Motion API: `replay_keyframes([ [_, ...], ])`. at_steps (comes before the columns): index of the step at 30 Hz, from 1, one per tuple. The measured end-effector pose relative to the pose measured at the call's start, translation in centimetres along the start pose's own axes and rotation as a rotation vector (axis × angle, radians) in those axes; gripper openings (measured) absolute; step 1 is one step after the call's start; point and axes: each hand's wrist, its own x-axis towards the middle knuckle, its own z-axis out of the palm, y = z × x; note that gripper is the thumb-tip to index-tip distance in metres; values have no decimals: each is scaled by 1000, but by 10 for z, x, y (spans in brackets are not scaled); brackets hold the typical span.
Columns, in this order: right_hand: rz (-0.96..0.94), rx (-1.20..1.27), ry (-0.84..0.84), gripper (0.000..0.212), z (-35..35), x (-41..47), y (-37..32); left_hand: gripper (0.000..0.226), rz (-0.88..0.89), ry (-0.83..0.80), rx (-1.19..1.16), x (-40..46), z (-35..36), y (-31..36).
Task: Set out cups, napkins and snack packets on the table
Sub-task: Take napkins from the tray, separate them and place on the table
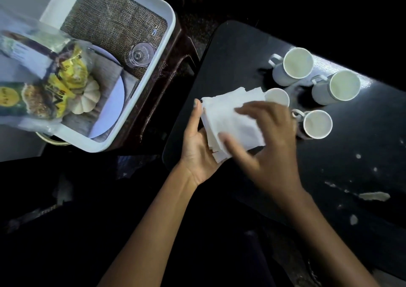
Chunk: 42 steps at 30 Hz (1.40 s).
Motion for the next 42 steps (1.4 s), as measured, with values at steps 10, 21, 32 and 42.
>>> replay_keyframes([
  [10,6,-36,-141,39,28,-22,5,67,18,51,13,-2,-3,4],
  [21,539,531,274,33,19,-8,-8,34,-7,174,48,-2,-6,-4],
  [32,-23,-324,-91,41,51,-23,-1,37,-23,180,47,-3,-1,-4],
  [42,140,-268,-297,47,49,-24,-14,37,-48,188,148,-3,0,-5],
])
